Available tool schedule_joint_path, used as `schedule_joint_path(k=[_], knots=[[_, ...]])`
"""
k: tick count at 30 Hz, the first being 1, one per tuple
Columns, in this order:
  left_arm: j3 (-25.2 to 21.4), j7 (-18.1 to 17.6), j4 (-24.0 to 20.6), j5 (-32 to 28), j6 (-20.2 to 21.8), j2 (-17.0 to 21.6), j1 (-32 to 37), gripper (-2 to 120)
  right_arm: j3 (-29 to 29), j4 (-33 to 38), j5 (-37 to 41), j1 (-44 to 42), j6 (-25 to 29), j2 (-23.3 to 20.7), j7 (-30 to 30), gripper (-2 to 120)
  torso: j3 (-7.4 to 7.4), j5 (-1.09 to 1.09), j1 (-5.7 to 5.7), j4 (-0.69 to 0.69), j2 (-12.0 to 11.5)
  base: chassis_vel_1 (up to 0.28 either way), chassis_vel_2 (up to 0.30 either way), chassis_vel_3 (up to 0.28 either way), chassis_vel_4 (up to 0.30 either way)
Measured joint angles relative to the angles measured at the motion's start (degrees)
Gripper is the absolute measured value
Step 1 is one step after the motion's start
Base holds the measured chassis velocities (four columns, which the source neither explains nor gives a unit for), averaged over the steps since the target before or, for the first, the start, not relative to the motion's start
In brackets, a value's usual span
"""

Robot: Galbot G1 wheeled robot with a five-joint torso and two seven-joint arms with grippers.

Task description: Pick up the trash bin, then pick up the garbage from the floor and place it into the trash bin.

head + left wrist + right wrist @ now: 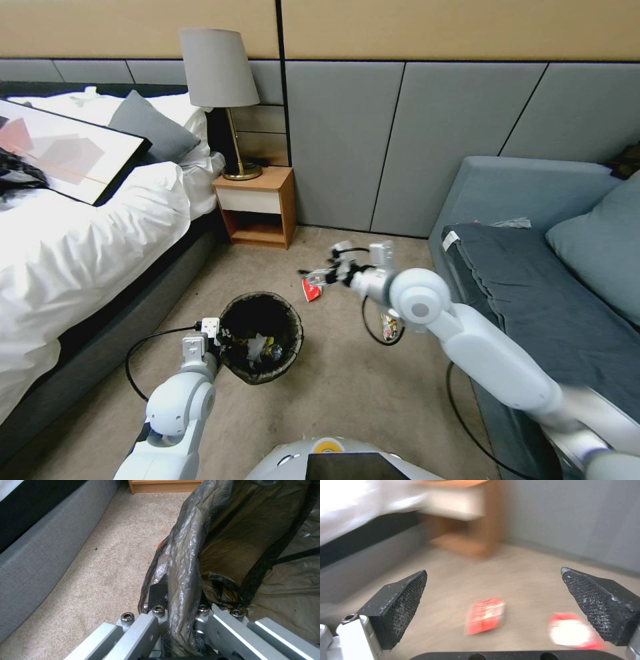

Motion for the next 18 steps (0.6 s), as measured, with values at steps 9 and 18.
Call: schedule_joint_path(k=[9, 18], knots=[[0.34, 0.03, 0.20, -0.22, 0.00, -0.34, 0.03, 0, 16.21, -7.29, -28.37, -16.02, 16.16, 4.96, -8.75, 100, 0.00, 0.00, 0.00, 0.00, 0.00, 0.000, 0.000, 0.000, 0.000], [0.53, 0.11, 0.51, -0.35, 0.00, -0.39, 0.05, 0, 25.82, -12.52, -39.62, -27.07, 27.90, 17.02, -9.90, 100, 0.00, -0.01, 0.00, 0.00, 0.00, 0.000, 0.000, 0.000, 0.000]])
